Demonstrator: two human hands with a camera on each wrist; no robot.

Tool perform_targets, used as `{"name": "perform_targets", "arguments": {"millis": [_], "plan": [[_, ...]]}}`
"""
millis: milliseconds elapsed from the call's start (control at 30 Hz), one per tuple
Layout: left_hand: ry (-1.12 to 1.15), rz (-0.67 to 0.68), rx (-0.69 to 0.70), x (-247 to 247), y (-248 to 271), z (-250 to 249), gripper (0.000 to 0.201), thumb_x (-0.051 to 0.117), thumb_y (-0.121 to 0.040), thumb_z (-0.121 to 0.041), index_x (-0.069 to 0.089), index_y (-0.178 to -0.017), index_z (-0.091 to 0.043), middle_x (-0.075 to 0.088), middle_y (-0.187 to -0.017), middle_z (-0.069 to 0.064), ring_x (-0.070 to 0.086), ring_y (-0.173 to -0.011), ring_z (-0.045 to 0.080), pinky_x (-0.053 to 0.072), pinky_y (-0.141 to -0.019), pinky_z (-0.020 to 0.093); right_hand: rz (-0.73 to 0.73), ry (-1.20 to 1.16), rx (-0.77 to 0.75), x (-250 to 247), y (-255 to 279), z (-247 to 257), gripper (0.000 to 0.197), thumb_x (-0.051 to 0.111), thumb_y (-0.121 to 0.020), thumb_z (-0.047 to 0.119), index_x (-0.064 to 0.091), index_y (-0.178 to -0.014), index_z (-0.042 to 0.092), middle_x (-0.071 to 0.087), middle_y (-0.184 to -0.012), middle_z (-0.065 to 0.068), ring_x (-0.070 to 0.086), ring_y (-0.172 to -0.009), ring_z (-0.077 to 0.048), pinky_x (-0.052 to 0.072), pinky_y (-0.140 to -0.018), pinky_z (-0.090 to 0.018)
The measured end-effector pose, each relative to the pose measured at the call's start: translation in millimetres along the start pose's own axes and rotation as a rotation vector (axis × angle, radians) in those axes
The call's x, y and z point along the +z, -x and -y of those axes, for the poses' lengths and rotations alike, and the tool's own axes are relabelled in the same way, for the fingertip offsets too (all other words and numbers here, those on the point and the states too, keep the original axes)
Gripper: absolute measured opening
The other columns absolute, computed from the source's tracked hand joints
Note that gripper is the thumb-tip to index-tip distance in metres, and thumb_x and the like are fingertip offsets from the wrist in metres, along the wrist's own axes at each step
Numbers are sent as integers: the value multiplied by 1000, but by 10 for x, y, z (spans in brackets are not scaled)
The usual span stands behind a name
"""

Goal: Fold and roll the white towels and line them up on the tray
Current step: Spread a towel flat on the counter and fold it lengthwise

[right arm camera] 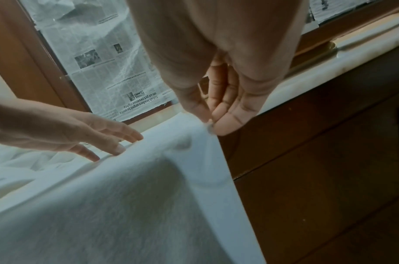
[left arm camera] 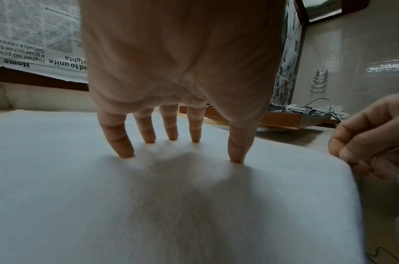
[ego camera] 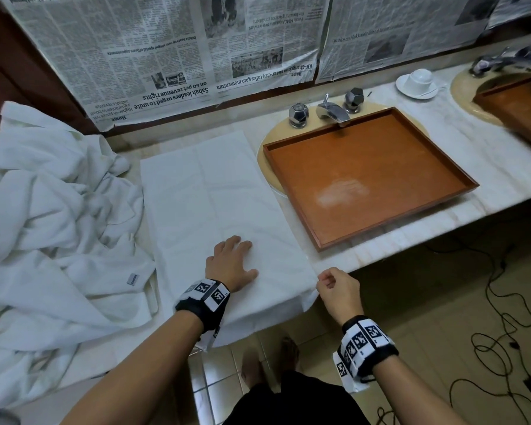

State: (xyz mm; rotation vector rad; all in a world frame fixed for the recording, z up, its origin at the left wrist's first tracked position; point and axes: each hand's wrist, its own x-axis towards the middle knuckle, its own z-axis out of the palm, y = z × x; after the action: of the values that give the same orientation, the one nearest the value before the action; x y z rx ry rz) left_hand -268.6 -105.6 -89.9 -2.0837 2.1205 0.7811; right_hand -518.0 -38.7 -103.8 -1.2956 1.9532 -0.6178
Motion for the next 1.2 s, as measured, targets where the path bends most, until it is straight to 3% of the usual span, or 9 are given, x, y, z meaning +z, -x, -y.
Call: {"name": "perform_targets", "arguments": {"millis": [133,233,367,467,633,800,933,1033,1200], "plan": [[-7,-8,10,4,12,-3,72,64,-83,-48,34,-148,-35,20,-161,-6,19,-146,24,32,-110,47,-20,49,-89,-3,3,43,7,64,-91,8,62,-96,13,59,-94,2,56,-80,-6,44,-68,-11],[0,-4,14,8,13,-3,72,64,-83,-48,34,-148,-35,20,-161,-6,19,-146,25,32,-111,47,-44,103,-155,-4,-30,91,11,61,-92,9,62,-103,11,56,-100,2,55,-87,-12,49,-79,-24],[19,-5,19,13,21,15,72,64,-84,-47,34,-148,-34,21,-160,-5,19,-146,25,31,-111,47,86,288,-303,53,-36,142,21,58,-93,17,60,-113,13,51,-113,2,48,-107,-14,43,-87,-24],[56,-32,-6,8,32,96,69,64,-85,-46,36,-147,-32,22,-160,-3,19,-145,26,31,-111,47,103,438,-363,83,-66,235,24,54,-94,19,61,-116,12,51,-118,-1,46,-110,-17,45,-90,-28],[84,-84,-120,-145,10,458,69,61,-87,-48,34,-149,-31,20,-161,-3,19,-146,25,30,-113,47,125,323,-576,123,-232,781,25,56,-92,17,63,-115,12,55,-118,2,52,-109,-14,45,-94,-29],[112,-116,-232,-406,-148,926,69,58,-89,-50,33,-150,-32,21,-161,-5,22,-146,25,31,-113,47,184,306,-629,296,-593,1365,30,56,-94,20,60,-123,12,55,-124,1,52,-115,-15,40,-98,-25],[150,-132,-224,-549,-334,1067,67,57,-90,-53,35,-150,-32,21,-161,-4,19,-147,24,29,-115,46,272,476,-596,465,-930,1662,48,49,-99,28,41,-144,12,40,-147,-1,37,-134,-19,34,-106,-29],[109,-109,-213,-643,-563,1144,70,53,-91,-58,27,-153,-36,13,-165,-4,12,-150,23,25,-118,47,425,625,-569,687,-1216,1760,62,44,-101,37,20,-155,16,15,-163,-1,16,-148,-20,22,-118,-37],[20,-50,-229,-810,-987,1271,74,47,-92,-63,16,-155,-39,2,-166,-3,5,-152,26,21,-120,47,510,852,-526,1057,-1789,1951,67,35,-101,47,8,-157,21,-5,-165,1,0,-152,-23,12,-120,-47]]}}
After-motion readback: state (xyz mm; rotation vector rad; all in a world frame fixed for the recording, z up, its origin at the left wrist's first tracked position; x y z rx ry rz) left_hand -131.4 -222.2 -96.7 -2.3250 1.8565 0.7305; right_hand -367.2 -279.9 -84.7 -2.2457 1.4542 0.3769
